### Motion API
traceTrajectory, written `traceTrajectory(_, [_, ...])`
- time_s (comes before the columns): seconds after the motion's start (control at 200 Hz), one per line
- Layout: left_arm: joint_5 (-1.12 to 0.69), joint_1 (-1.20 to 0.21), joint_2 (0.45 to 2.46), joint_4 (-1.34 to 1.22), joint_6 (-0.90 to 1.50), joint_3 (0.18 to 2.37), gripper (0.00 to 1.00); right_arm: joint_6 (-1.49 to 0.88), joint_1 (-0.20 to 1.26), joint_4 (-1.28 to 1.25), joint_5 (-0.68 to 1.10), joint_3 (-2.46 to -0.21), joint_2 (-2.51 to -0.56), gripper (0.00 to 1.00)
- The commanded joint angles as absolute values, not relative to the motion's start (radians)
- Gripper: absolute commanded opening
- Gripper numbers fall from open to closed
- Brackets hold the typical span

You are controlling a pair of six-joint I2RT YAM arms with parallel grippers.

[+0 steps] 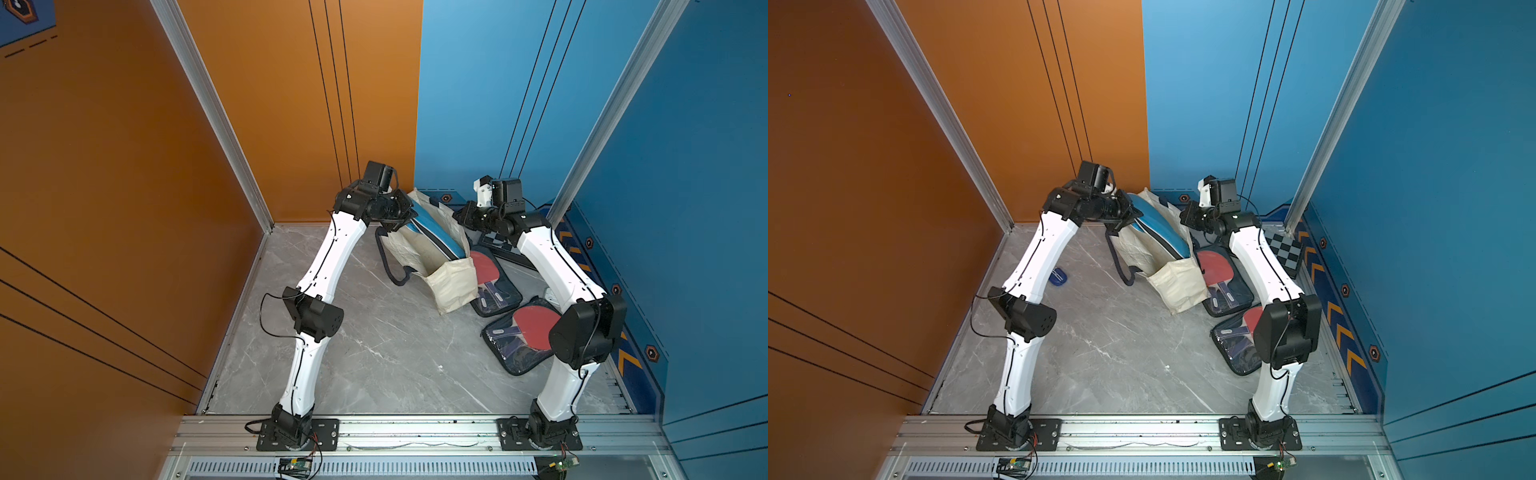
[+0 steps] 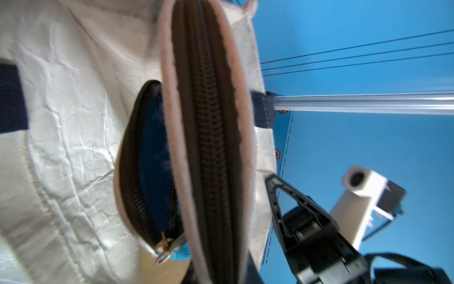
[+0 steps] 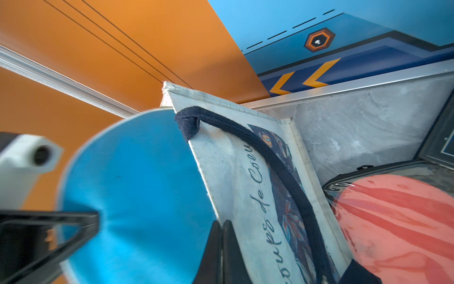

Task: Remove the ping pong set from the canvas bag
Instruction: Pick up the ping pong set from the canvas bag.

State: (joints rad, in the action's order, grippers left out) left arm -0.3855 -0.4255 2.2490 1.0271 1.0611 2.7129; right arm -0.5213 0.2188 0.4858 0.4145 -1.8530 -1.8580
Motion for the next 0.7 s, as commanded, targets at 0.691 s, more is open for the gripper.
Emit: traceTrajectory(0.691, [-0.742, -0.076, 1.762, 0.739, 0.82, 2.382, 0.0, -0.497, 0.15, 0.489, 0.391, -1.836, -1.875, 0.0])
